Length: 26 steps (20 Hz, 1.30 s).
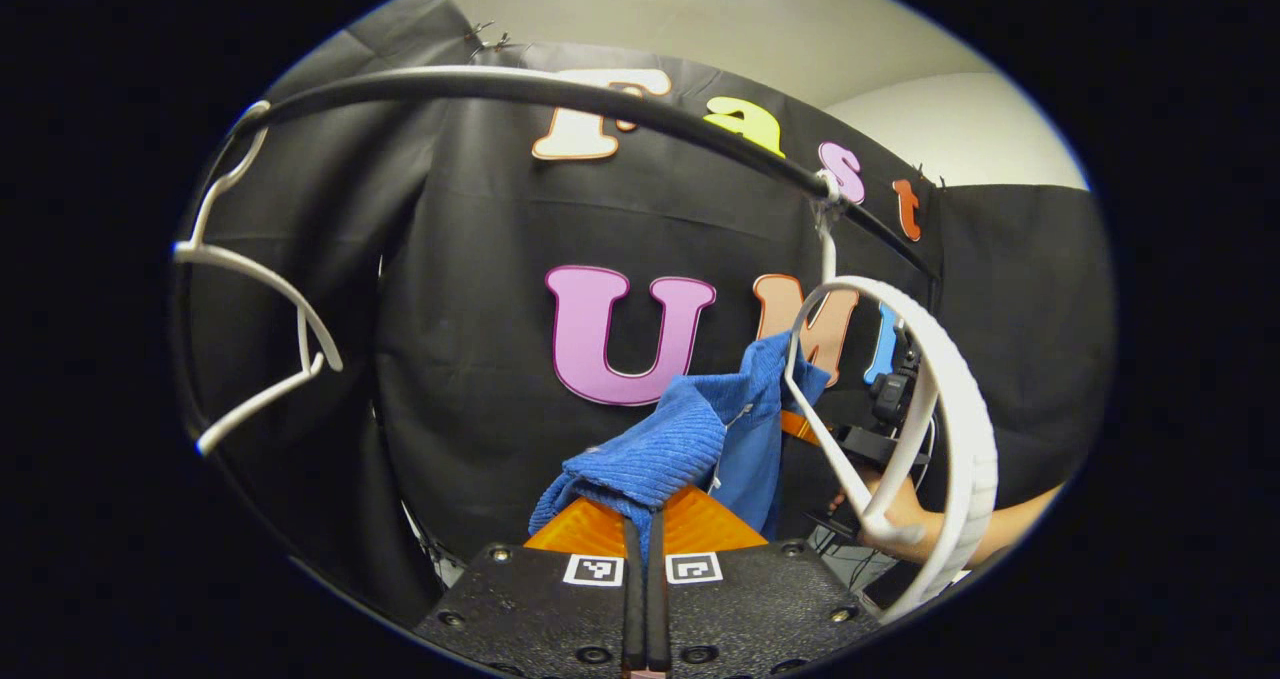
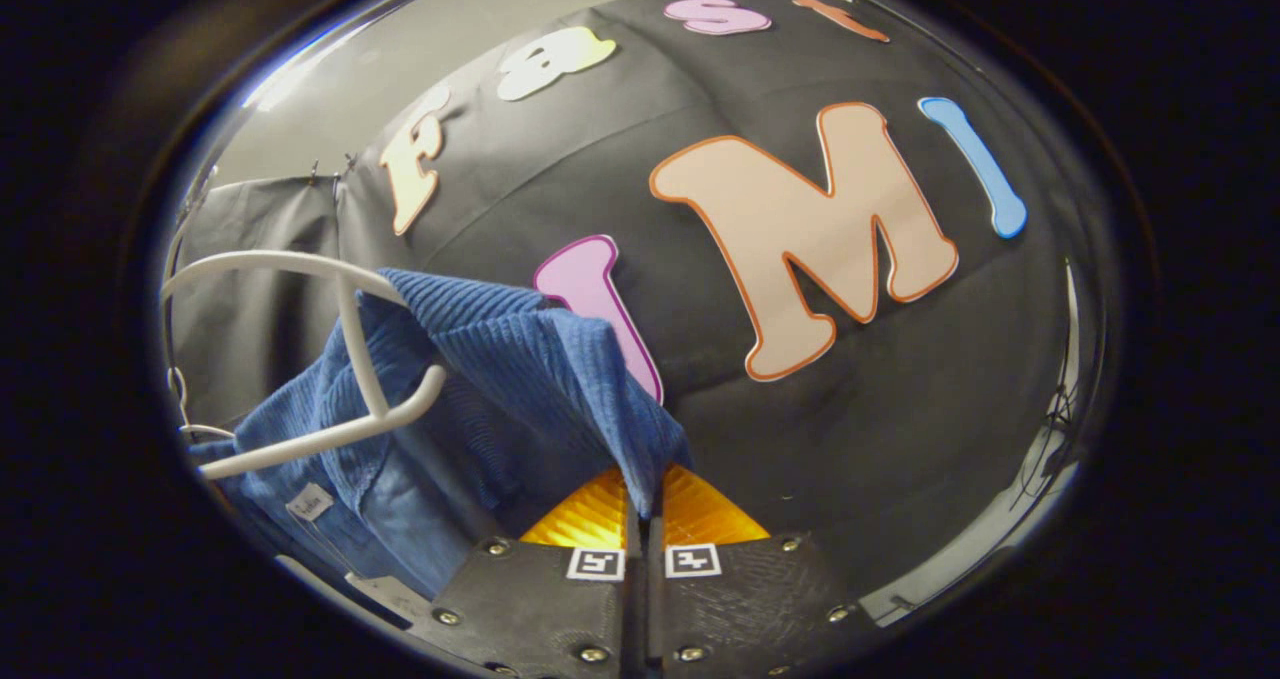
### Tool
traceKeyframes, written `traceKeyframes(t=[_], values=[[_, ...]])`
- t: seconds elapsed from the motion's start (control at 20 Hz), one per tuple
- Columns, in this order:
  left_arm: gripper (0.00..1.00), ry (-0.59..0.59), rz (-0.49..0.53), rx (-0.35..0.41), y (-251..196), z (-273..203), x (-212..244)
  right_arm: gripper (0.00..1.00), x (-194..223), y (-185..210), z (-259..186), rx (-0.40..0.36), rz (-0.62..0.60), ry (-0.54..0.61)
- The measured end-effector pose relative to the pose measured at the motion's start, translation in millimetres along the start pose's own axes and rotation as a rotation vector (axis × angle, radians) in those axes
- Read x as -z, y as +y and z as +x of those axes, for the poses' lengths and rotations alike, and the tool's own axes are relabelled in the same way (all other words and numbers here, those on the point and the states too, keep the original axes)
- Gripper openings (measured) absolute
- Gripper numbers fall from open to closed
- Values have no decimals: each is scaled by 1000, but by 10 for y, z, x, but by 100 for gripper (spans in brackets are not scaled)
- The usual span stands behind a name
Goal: Grasp the clothes on the hanger with both hands and then place them into the laundry hamper below.
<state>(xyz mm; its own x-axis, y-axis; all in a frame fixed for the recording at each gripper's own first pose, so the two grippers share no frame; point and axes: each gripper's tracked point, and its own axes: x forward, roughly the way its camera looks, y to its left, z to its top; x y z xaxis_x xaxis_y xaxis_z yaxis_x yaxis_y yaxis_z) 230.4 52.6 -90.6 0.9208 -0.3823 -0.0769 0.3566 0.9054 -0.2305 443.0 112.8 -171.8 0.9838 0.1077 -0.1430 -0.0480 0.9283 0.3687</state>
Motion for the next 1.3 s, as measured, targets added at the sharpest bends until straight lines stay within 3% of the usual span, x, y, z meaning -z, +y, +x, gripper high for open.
traceKeyframes(t=[0.05,0.2,0.4,0.6,0.75,1.0,1.3], values=[[4,7,-13,-3,7,0,66,0,6,-19,-9,15,-6,3],[1,62,-77,-6,62,15,383,4,156,-62,-94,29,0,41],[1,119,-142,18,-2,102,728,1,506,-155,-215,52,17,91],[2,146,-147,26,-57,167,1033,1,872,-417,-395,164,-5,143],[2,161,-169,-5,-23,174,1164,1,1099,-512,-638,198,-24,165],[1,223,-146,-92,242,-194,1466,1,1274,-533,-1170,201,-28,216],[2,227,-98,-190,78,-769,1414,1,1025,-346,-1893,131,-9,242]])
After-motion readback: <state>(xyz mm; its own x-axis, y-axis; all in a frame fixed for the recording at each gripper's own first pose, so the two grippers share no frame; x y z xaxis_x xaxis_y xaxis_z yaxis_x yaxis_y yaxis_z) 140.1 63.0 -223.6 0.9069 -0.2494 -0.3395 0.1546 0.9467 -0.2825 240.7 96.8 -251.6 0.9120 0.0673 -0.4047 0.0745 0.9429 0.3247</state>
